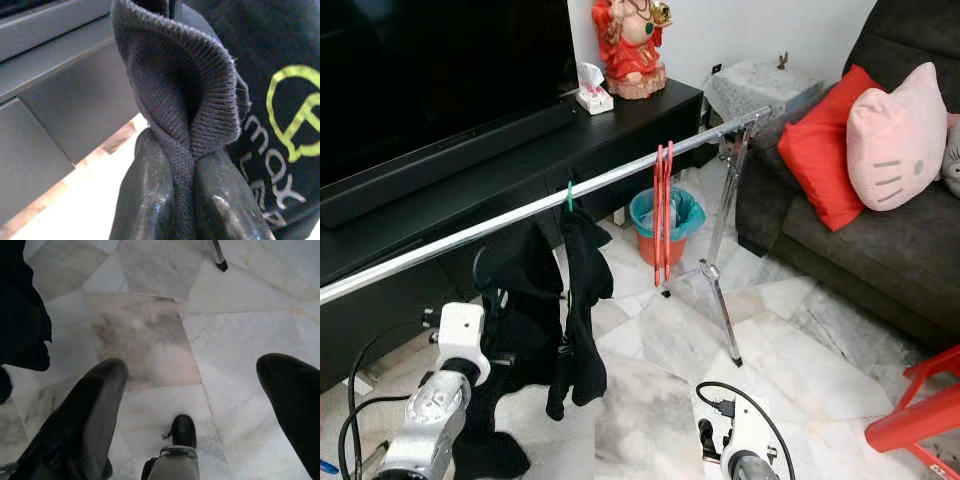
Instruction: Hang hanger
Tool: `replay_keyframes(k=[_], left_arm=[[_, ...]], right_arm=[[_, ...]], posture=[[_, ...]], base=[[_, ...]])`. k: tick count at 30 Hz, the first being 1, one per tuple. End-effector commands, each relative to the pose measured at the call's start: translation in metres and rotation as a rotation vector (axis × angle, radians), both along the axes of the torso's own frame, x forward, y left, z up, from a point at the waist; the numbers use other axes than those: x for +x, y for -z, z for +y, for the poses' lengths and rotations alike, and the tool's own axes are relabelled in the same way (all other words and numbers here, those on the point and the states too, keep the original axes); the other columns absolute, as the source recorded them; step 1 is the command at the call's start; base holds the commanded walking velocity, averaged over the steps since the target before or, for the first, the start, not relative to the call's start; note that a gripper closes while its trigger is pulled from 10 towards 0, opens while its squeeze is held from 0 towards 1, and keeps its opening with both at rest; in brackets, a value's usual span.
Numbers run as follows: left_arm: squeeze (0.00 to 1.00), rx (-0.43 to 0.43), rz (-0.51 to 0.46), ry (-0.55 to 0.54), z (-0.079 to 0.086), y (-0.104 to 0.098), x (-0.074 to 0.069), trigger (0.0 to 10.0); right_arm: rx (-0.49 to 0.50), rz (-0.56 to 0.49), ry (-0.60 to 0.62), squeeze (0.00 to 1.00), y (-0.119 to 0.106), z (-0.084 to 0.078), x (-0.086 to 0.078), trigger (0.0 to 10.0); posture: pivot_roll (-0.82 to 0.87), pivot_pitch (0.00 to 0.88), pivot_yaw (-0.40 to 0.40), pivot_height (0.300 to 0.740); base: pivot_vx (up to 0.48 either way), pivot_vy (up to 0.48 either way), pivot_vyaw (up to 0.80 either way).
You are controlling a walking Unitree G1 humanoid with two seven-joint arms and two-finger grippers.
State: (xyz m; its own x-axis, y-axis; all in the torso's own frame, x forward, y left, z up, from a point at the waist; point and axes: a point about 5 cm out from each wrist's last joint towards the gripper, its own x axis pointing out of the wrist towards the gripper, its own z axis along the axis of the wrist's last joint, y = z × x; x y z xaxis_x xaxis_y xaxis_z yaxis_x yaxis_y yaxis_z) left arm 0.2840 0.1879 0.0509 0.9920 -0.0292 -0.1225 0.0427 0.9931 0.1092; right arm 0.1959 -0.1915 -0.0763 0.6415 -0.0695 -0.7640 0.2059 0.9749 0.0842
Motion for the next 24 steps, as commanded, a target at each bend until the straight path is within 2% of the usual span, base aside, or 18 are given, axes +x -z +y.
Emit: replay_keyframes(k=[1, 3, 10, 21, 24], left_arm=[[0.0, -0.009, -0.024, -0.004, -0.0023, -0.0062, 0.003, 10.0], [0.0, -0.011, -0.021, -0.004, -0.0033, -0.0061, 0.0026, 10.0], [0.0, -0.015, -0.013, -0.007, -0.0062, -0.0061, 0.0031, 10.0], [0.0, -0.019, -0.006, 0.0, -0.0087, -0.0063, 0.0046, 10.0], [0.0, -0.019, -0.005, 0.001, -0.0089, -0.0065, 0.0049, 10.0]], right_arm=[[-0.008, -0.009, 0.002, 0.0, -0.0011, 0.0001, 0.0019, 10.0], [-0.015, -0.016, -0.002, 0.0, -0.0018, -0.0002, 0.0028, 10.0], [-0.017, -0.018, -0.004, 0.0, -0.0023, -0.0008, 0.0035, 10.0], [-0.028, -0.015, -0.02, 0.0, -0.0025, -0.0006, 0.0041, 10.0], [-0.023, -0.017, -0.017, 0.0, -0.0025, -0.0001, 0.0042, 10.0]], posture=[[-0.02, 0.0, 0.025, 0.74], [-0.02, 0.0, 0.024, 0.74], [-0.02, 0.0, 0.023, 0.74], [-0.02, 0.0, 0.025, 0.74], [-0.02, 0.0, 0.028, 0.74]], base=[[0.0, 0.0, 0.0], [0.0, 0.0, 0.0], [0.0, 0.0, 0.8], [0.0, 0.0, 0.0], [0.0, 0.0, 0.8]])
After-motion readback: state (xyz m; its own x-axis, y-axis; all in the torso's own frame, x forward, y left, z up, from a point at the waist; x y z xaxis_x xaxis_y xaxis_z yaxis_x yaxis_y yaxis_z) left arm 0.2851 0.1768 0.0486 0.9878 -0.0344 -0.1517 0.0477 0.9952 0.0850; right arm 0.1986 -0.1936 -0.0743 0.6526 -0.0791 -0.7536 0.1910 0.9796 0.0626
